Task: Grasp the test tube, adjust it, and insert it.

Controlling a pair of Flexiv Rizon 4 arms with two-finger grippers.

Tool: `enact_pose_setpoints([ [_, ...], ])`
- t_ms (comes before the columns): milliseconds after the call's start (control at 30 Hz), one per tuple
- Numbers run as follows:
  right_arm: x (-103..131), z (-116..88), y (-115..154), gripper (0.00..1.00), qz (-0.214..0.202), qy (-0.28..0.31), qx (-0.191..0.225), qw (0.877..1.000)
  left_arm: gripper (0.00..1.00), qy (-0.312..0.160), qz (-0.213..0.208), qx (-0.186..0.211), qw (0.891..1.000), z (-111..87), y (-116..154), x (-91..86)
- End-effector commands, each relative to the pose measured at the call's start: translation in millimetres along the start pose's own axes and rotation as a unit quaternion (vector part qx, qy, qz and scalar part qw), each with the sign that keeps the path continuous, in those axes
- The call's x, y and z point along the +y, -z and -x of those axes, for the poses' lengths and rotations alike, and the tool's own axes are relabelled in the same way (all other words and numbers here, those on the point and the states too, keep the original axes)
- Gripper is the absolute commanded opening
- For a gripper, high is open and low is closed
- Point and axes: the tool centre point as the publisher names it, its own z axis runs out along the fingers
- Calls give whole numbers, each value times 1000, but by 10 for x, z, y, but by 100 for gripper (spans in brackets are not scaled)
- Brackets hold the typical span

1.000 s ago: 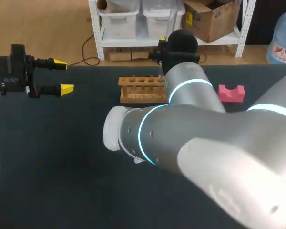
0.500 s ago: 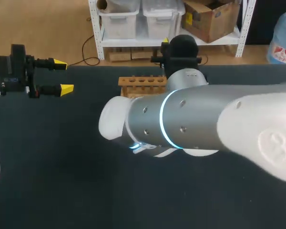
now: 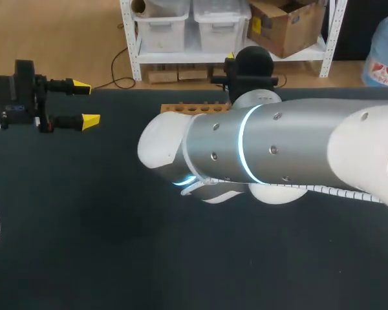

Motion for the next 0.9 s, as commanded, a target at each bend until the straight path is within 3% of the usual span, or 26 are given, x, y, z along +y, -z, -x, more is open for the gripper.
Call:
enact_pose_setpoints([
  [33, -17, -26, -47, 0, 3, 2, -1, 1000, 100, -2, 2, -3, 1000, -17, 2, -6],
  [900, -59, -156, -68, 0, 8, 16, 18, 1000, 100, -2, 2, -3, 1000, -17, 2, -6],
])
